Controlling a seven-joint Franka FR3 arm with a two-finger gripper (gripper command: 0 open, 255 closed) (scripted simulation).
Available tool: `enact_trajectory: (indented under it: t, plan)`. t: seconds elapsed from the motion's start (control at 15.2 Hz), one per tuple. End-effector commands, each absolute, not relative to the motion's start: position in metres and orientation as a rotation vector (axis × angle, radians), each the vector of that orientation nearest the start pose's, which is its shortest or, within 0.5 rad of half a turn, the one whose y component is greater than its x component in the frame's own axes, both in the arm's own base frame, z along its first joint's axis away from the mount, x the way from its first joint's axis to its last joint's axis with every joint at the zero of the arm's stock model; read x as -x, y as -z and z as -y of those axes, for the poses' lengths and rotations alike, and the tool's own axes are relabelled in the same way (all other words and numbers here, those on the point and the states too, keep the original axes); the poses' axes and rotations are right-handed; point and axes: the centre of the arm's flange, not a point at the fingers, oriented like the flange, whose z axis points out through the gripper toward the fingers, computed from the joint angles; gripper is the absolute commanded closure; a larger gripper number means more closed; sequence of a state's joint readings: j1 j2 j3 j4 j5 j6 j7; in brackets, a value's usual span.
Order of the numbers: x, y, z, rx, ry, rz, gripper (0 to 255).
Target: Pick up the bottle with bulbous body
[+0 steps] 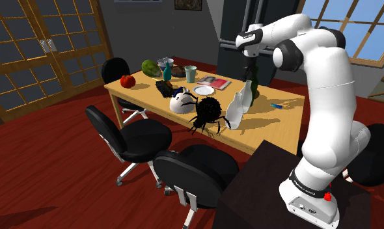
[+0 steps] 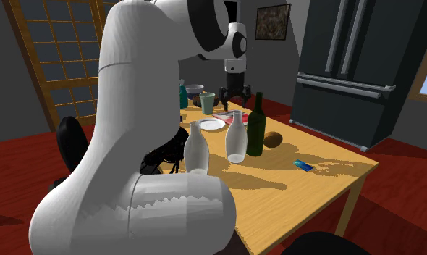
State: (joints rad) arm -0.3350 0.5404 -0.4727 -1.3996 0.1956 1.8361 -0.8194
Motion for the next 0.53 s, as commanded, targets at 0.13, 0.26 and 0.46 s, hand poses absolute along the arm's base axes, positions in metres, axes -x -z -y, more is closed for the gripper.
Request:
enact_trajectory:
  t: [0.13,0.26,0.46]
  plan:
    - [-0.54,-0.392,0.458,3.142,-0.112,0.018,0]
    - [-0.54,-0.382,0.458,3.142,-0.112,0.018,0]
    - [-0.54,-0.368,0.458,3.142,-0.112,0.018,0]
